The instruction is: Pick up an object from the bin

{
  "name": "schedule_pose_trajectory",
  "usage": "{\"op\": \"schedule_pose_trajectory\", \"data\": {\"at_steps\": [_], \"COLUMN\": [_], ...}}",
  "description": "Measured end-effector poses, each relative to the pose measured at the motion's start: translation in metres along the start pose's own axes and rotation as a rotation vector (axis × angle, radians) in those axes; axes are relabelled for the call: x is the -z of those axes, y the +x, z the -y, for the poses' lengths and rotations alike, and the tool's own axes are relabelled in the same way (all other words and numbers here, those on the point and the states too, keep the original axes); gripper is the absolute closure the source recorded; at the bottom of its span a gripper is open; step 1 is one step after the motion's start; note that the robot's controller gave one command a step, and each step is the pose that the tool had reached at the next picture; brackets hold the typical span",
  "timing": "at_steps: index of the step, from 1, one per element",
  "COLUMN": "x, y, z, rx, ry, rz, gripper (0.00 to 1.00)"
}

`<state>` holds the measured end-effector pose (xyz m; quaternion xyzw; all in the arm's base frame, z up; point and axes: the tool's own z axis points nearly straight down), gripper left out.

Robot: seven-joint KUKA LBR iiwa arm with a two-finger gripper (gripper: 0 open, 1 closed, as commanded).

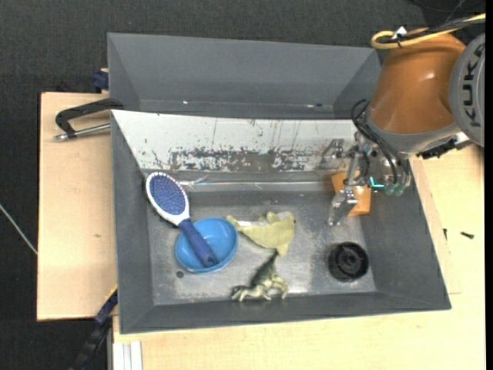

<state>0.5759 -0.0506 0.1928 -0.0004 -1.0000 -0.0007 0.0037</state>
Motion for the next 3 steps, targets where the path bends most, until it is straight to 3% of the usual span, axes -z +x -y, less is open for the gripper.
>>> {"op": "schedule_pose_trajectory", "data": {"at_steps": [1, 2, 3], "x": [-0.100, -0.096, 0.018], "y": [0.014, 0.012, 0.017], "z": [-0.106, -0.101, -0.097], "rx": [0.151, 0.144, 0.181], "ry": [-0.002, 0.001, 0.002], "rz": [0.000, 0.007, 0.023], "gripper": [0.00, 1.00, 1.00]}}
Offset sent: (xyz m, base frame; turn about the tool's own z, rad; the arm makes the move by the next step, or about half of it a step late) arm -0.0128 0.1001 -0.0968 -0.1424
